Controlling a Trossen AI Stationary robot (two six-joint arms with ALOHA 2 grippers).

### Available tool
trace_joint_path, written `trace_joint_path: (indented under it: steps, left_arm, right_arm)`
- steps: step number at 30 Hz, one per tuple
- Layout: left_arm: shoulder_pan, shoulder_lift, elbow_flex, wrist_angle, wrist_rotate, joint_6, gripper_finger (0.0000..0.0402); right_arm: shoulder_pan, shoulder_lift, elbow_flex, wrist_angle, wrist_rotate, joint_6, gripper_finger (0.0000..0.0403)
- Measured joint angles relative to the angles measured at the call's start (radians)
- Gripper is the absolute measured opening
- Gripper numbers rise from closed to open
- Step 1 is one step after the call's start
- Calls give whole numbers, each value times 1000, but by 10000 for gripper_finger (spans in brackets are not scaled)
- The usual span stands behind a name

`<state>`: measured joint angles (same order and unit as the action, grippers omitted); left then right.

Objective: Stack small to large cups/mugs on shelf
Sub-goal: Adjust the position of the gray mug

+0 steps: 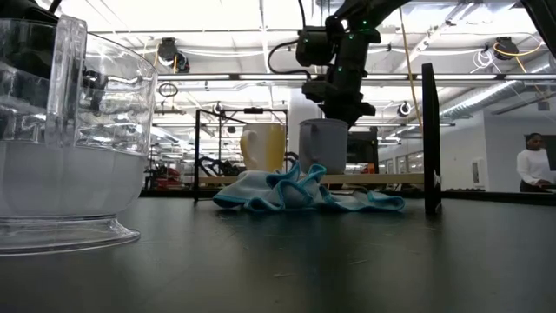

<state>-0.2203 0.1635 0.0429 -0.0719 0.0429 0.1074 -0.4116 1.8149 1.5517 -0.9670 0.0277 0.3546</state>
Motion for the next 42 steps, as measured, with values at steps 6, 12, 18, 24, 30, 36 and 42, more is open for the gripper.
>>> trace_joint_path:
  steps: [6,12,18,24,30,36,42]
  left_arm:
    - [0,0,0,0,0,0,24]
    - [0,0,0,0,0,0,24]
    - [0,0,0,0,0,-2,24]
    - [0,0,0,0,0,-4,24]
    - [0,0,0,0,0,-4,24]
    - [0,0,0,0,0,-4,24]
    - [0,0,0,1,0,-4,24]
  right_arm:
    - [15,0,0,29,-2,0,19]
    - [22,1,0,29,-3,0,25]
    - [22,1,0,22,-3,1,49]
    - [22,1,0,24,-3,12,88]
    - [28,1,0,47,-3,12,122]
    - [28,-9,0,63,-3,5,141]
    - [28,-41,0,59,-5,-13,146]
